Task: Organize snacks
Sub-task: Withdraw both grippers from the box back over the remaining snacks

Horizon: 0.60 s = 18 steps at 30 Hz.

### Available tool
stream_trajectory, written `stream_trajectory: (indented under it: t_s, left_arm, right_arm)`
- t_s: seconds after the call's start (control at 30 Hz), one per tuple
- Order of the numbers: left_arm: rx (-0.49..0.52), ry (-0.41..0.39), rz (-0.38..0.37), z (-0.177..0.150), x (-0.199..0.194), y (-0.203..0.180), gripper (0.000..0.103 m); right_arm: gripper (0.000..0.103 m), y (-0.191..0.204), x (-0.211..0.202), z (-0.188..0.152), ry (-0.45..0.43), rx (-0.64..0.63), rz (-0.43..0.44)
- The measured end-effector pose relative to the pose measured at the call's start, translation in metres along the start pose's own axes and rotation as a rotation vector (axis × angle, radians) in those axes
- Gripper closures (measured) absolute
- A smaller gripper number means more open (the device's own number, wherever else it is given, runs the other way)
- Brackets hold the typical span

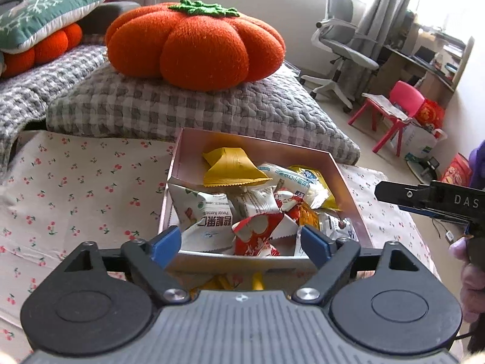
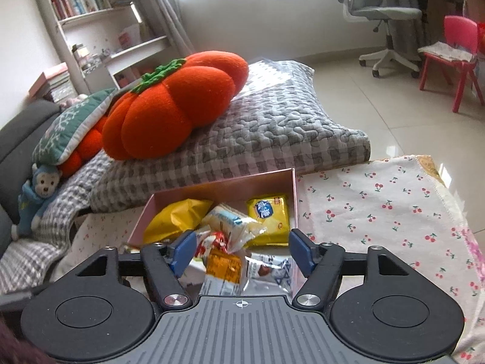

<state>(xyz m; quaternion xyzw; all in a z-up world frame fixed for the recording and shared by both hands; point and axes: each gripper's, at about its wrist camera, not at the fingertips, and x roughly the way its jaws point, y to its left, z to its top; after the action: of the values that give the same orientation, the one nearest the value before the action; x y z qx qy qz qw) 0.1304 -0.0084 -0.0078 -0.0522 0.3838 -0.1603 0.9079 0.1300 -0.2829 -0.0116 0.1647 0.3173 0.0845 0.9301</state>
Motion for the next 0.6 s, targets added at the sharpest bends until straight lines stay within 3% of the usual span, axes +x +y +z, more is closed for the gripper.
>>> stream_trajectory:
  t_s: [0.23,0.6]
  left_arm:
    - [0.06,-0.001,-0.003,-0.009,-0.015,0.006,0.007]
    - [0.115,0.01,0.014,-0.036,-0.035,0.019,0.001]
  right_arm:
    - [0.016,-0.001,-0.019,-0.014,0.007,-0.057,-0.013]
    - [0.011,0.0,-0.042,-0.044,0.032,-0.146,-0.039]
